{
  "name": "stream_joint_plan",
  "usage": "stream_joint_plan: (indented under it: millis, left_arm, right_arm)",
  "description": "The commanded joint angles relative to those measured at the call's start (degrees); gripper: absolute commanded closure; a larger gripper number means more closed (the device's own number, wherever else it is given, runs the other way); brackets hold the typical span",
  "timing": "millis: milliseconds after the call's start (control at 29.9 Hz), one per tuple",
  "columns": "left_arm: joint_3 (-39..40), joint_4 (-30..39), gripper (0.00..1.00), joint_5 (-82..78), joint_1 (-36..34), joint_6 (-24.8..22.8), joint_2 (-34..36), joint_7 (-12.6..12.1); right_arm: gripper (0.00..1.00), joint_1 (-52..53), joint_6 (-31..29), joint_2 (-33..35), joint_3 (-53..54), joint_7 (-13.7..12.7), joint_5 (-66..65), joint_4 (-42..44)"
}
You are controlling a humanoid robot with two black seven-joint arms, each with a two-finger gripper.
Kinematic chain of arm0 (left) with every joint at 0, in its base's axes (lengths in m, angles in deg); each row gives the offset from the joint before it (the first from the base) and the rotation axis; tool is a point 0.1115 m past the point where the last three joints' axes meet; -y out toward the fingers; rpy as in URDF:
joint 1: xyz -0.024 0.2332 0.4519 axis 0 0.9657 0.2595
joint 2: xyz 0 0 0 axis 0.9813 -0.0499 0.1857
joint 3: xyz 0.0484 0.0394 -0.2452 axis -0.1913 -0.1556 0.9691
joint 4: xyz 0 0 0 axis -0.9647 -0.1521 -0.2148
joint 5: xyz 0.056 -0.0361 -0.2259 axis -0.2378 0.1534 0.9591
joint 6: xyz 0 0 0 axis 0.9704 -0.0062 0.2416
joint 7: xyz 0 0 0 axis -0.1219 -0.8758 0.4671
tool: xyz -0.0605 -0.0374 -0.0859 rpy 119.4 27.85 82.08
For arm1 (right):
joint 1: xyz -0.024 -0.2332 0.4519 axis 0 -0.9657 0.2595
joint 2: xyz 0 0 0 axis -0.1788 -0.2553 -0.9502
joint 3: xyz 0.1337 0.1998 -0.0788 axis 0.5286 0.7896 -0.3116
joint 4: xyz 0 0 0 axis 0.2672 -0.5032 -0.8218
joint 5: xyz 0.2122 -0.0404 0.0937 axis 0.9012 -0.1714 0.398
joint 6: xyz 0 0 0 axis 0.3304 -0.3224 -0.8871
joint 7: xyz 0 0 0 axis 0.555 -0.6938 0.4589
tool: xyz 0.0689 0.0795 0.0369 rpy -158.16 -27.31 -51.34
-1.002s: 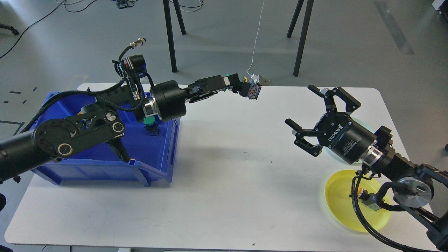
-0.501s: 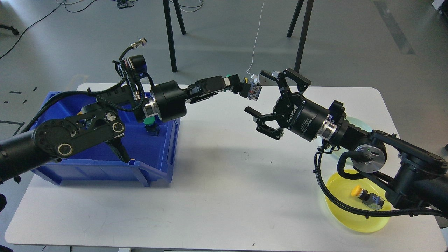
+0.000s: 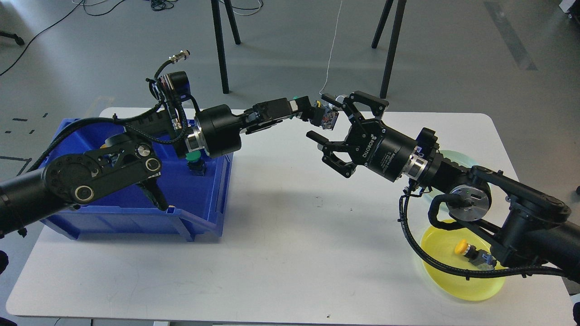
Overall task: Pass button and place on color plate
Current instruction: 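Reach the right gripper to the held green button and grasp it, then carry the green button with the right gripper onto the pale green plate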
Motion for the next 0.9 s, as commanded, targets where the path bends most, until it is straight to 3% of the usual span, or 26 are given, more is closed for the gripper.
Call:
stream_joint_plan:
  millis: [0, 100, 234, 401, 434, 568, 701, 868]
  left_arm:
    - [-0.35, 0.08, 0.93, -0.06, -0.17, 0.00, -0.18, 0.00]
    - [-0.53, -0.01, 0.93, -0.15, -0.17, 0.00, -0.18, 0.00]
    - [-0.53, 0.08, 0.93, -0.24, -0.17, 0.00, -0.09, 0.00]
    - [-0.53, 0.08, 0.90, -0.24, -0.17, 0.00, -0.18, 0.00]
    - [-0.53, 0.08, 0.85, -0.24, -0.17, 0.09, -0.27, 0.00]
    - [0.00, -0.01, 0.45, 0.03, -0.09, 0.09, -0.44, 0.00]
    - [0.09, 0.08, 0.28, 0.12, -0.17, -0.09, -0.44, 0.00]
    - [0.09, 0.08, 0.25, 0.12, -0.17, -0.09, -0.36, 0.00]
  right_arm:
    - [0.57, 0.01, -0.60, 0.32, 0.09, 0.23, -0.10, -0.20]
    - [0.76, 0.10, -0.96, -0.02, 0.18, 0.40, -0.10, -0.02]
    - [0.86, 0.10, -1.13, 0.15, 0.09, 0.75, -0.10, -0.11]
    - [0.91, 0.19, -1.14, 0.15, 0.18, 0.75, -0.10, -0.11]
    - [0.92, 0.19, -1.14, 0.15, 0.18, 0.75, -0.10, -0.11]
    - [0.93, 0.19, -1.05, 0.32, 0.18, 0.75, -0.10, -0.11]
    - [0.94, -0.07, -1.05, 0.94, 0.44, 0.75, -0.10, -0.11]
    - [0.94, -1.83, -0.87, 3.57, 1.49, 0.84, 0.07, -0.37]
